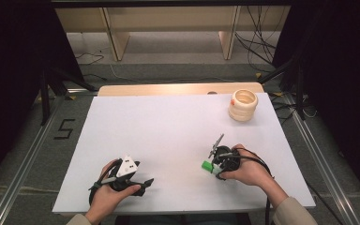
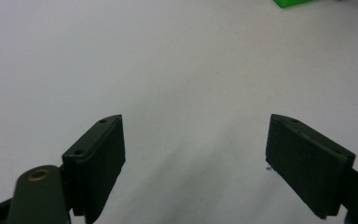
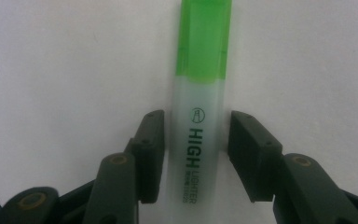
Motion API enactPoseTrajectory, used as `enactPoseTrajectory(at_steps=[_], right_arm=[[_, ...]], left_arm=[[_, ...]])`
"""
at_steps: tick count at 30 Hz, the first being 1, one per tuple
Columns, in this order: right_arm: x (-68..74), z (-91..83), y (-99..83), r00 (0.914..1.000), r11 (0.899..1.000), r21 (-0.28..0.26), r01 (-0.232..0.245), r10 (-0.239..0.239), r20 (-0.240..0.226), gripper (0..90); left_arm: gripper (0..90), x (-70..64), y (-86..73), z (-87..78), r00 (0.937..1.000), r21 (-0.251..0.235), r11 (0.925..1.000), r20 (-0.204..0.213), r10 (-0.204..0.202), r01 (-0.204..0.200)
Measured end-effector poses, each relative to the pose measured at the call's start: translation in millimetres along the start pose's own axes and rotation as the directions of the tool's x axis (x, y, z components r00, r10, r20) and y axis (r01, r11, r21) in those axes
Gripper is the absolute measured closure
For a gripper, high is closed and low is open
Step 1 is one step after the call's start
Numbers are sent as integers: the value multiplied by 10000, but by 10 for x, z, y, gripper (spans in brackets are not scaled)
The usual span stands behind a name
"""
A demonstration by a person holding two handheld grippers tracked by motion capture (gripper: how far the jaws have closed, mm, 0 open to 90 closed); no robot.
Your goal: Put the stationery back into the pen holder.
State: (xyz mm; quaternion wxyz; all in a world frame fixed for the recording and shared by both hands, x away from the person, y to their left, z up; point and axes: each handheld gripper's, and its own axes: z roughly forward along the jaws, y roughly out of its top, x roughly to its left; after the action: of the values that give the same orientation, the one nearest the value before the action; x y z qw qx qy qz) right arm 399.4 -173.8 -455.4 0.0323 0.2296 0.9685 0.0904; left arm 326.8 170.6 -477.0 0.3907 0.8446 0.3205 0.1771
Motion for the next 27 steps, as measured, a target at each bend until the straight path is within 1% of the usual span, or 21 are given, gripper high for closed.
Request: enactPoseTrajectory(at_steps=[7, 10, 14, 15, 18, 19, 24, 27], right_arm=[[-13, 5, 55, 10000, 9995, 317, 47, -45, -62, 574], [-15, 8, 70, 10000, 9992, 396, -44, 47, -81, 575], [-22, 9, 90, 9999, 9985, 547, -47, 52, -93, 579], [-17, 13, 98, 9998, 9984, 546, -144, 150, -99, 579], [-28, 15, 109, 9999, 9977, 672, -44, 51, -102, 580], [-24, 15, 117, 9998, 9974, 703, -144, 153, -126, 580], [-41, 15, 133, 9998, 9963, 854, -111, 123, -137, 588], [-36, 16, 145, 9996, 9956, 906, -252, 265, -128, 592]], left_arm=[[199, 0, 0, 2, 10000, -1, 10000, 18, 1, -1], [199, 1, 0, 2, 10000, -3, 10000, 30, 23, -23], [200, -1, 2, 4, 10000, -20, 10000, 36, 35, -35], [200, -3, 2, 5, 10000, -23, 10000, 57, 4, -4], [201, -4, 2, 5, 10000, -15, 10000, 87, 41, -41], [201, -4, 2, 6, 10000, -14, 10000, 90, 40, -40], [201, -4, 3, 6, 9999, -18, 10000, 104, 40, -40], [201, -5, 3, 8, 9999, -13, 10000, 111, 50, -50]])
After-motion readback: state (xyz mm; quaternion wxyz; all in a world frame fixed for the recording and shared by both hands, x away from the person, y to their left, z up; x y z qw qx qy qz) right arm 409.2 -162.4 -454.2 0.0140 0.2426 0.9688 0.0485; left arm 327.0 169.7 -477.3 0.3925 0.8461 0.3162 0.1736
